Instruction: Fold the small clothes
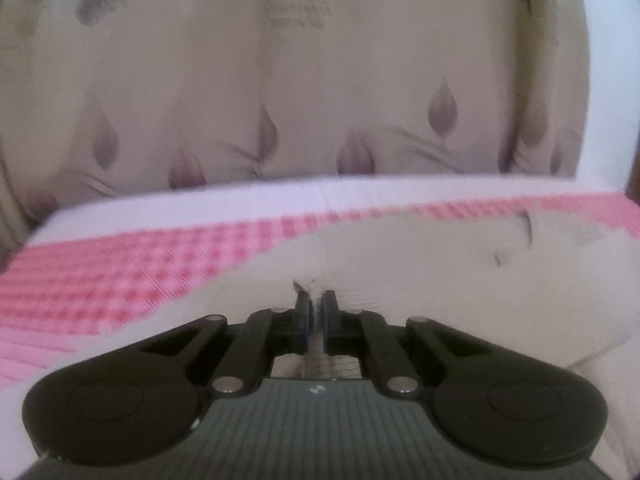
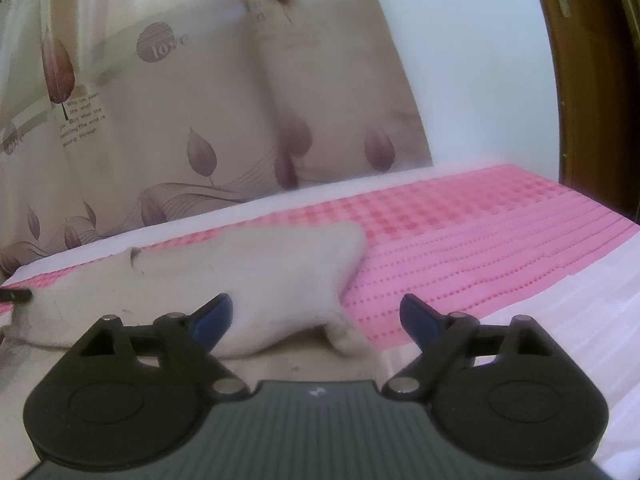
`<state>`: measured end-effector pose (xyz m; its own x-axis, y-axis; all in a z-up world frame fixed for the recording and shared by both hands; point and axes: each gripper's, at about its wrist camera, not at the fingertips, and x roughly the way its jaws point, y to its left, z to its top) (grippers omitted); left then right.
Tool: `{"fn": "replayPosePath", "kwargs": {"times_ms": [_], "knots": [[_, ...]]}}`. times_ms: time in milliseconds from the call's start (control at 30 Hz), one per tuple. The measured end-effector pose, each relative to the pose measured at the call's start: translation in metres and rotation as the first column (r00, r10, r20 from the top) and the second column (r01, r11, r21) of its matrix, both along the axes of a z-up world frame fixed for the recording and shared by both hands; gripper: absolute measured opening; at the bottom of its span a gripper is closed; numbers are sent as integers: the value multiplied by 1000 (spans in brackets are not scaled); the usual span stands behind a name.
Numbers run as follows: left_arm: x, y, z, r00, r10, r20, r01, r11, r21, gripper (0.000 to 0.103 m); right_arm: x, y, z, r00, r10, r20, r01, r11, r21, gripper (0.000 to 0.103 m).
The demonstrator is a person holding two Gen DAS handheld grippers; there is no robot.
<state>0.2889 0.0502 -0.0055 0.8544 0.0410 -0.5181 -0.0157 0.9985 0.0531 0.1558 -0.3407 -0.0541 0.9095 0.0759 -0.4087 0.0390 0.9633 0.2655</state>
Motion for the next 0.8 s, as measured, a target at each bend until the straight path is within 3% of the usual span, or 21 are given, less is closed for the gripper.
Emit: {"fn": "replayPosePath", "kwargs": {"times_ms": [100,267,333,367,400,500,567,667,733,800], "knots": [[2,11,2,996,85,-13,-85,996,-31,9,0,1,0,1000,-2,3,2,1000,-4,94],[8,8,-22,993,69,-98,-70,997,-11,10,1,3,-1,1000,-5,-2,5,1000,-16,95],[1,7,-24,995,71,-65,-72,997,-20,37,2,3,-1,1000,-5,-6,5,1000,-18,95],[-3,8,-22,997,67,-44,-68,997,-29,66,3,3,-1,1000,-6,-10,6,1000,-20,95],[-10,9,-19,997,74,-10,-74,997,-30,85,4,4,-1,1000,-12,-19,12,1000,-27,95],[-42,15,-5,984,137,115,-138,990,9,103,16,10,-4,995,-44,-95,37,996,-77,95],[-71,23,5,974,176,142,-181,983,26,103,27,15,-8,984,-69,-165,49,991,-124,95],[-112,52,8,966,243,88,-242,970,-23,103,39,23,-13,967,-95,-238,51,982,-183,95],[-138,82,6,951,306,38,-301,949,-99,101,38,22,-13,968,-101,-231,59,981,-183,95],[-164,118,3,929,369,-11,-364,911,-196,88,36,22,-13,970,-99,-221,59,982,-181,95]]}}
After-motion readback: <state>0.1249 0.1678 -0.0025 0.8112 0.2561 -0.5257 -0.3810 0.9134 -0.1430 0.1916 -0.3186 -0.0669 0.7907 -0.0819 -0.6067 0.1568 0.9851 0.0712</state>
